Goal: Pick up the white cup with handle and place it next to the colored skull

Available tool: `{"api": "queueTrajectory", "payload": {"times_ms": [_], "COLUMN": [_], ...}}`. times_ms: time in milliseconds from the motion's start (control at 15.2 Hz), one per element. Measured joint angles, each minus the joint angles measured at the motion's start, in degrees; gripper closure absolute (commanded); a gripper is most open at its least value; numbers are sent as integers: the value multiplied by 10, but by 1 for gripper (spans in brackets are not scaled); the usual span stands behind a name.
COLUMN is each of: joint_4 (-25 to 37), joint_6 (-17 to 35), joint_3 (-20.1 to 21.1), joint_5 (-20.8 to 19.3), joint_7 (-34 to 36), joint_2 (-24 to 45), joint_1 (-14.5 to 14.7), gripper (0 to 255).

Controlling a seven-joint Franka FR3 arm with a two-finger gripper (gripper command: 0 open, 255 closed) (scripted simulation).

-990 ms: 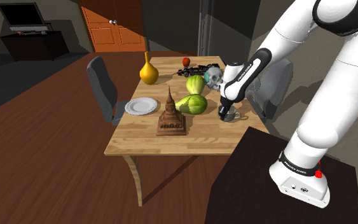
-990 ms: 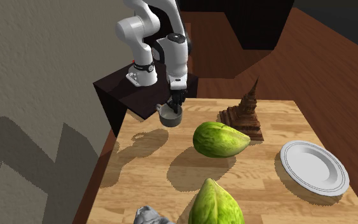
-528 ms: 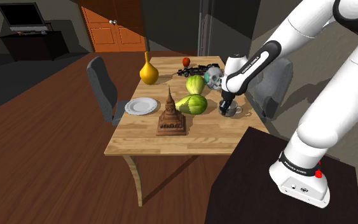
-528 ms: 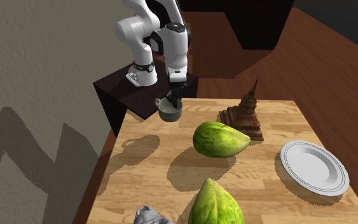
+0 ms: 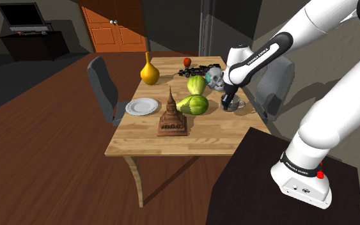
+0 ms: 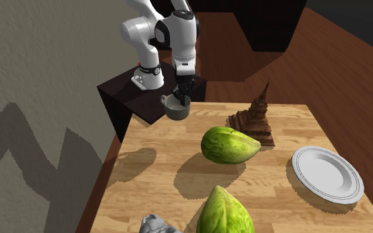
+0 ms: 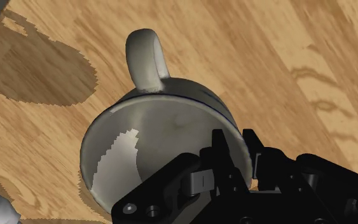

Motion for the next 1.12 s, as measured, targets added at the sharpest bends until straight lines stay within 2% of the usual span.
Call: {"api": "queueTrajectory", "payload": {"times_ms": [1122], "joint_4": [58], "joint_6": [-159], "joint_3": [11], "joint_5": [2], "joint_7": [-1], "joint_2": [-101], "joint_1": [-1], "gripper": [255]}}
